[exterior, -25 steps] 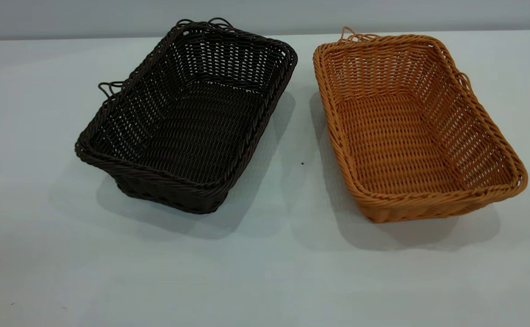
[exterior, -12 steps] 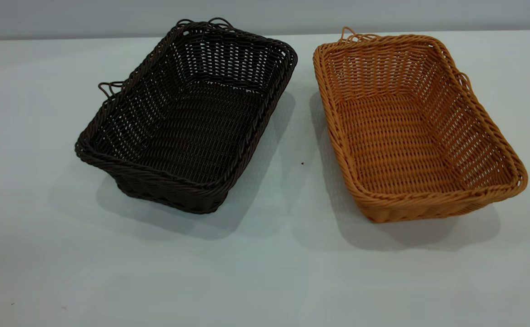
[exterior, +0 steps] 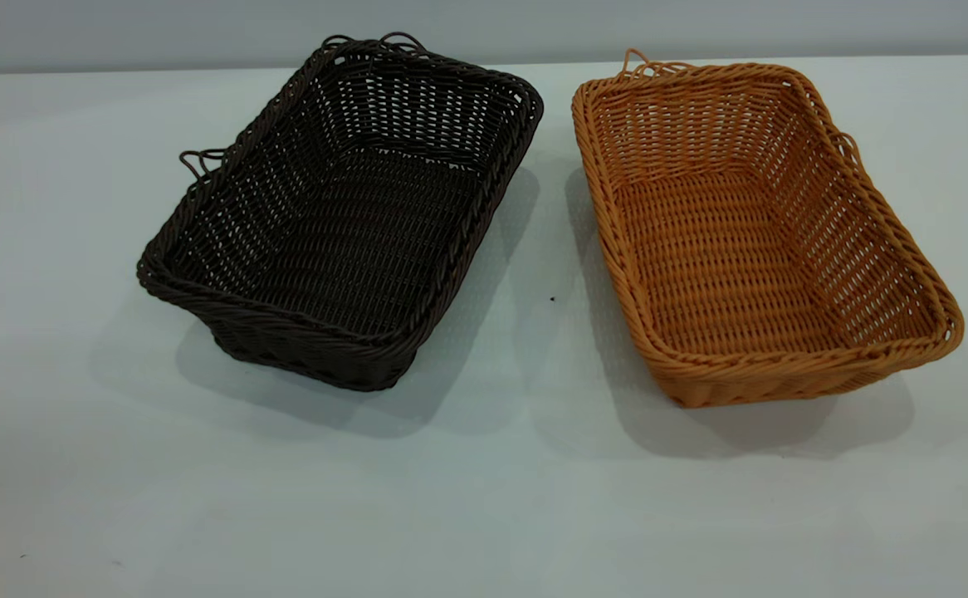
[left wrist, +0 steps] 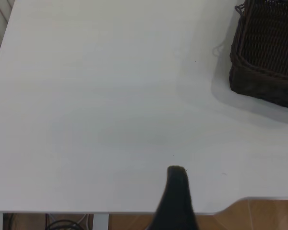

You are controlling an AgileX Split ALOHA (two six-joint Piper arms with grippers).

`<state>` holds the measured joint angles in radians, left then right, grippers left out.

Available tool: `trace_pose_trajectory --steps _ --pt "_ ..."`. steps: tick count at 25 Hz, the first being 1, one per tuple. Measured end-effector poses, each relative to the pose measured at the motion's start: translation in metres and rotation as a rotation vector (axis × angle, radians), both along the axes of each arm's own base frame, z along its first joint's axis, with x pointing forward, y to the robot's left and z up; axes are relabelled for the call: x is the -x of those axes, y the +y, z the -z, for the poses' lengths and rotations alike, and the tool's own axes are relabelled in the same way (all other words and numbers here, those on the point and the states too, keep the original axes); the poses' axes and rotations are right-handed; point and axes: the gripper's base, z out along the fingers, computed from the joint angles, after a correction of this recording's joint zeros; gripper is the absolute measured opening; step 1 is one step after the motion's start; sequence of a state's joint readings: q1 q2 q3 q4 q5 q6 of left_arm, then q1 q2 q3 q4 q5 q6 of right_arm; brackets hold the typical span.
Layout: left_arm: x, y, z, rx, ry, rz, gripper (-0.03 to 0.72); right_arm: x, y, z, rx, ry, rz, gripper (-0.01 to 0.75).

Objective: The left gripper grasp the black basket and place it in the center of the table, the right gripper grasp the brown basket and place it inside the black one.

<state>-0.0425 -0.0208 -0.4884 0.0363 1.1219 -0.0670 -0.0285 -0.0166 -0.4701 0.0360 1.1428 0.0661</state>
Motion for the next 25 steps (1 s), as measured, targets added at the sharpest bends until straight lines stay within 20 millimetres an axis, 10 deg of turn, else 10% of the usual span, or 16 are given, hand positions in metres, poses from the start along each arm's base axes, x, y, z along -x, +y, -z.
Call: trace_pose_trajectory --steps 10,20,25 --pt "-0.042 -0.006 -0.041 0.045 -0.016 0.03 0.568 0.0 0.0 0.0 -0.001 0.0 -0.001 0.584" --pt "-0.191 -0.02 -0.078 0.028 0.068 0.145 0.568 0.0 0.0 0.0 -0.007 -0.001 0.004 0.584" --pt "-0.272 -0.028 -0.055 0.003 0.161 0.197 0.568 -0.006 0.0 0.0 -0.027 0.04 0.016 0.584"
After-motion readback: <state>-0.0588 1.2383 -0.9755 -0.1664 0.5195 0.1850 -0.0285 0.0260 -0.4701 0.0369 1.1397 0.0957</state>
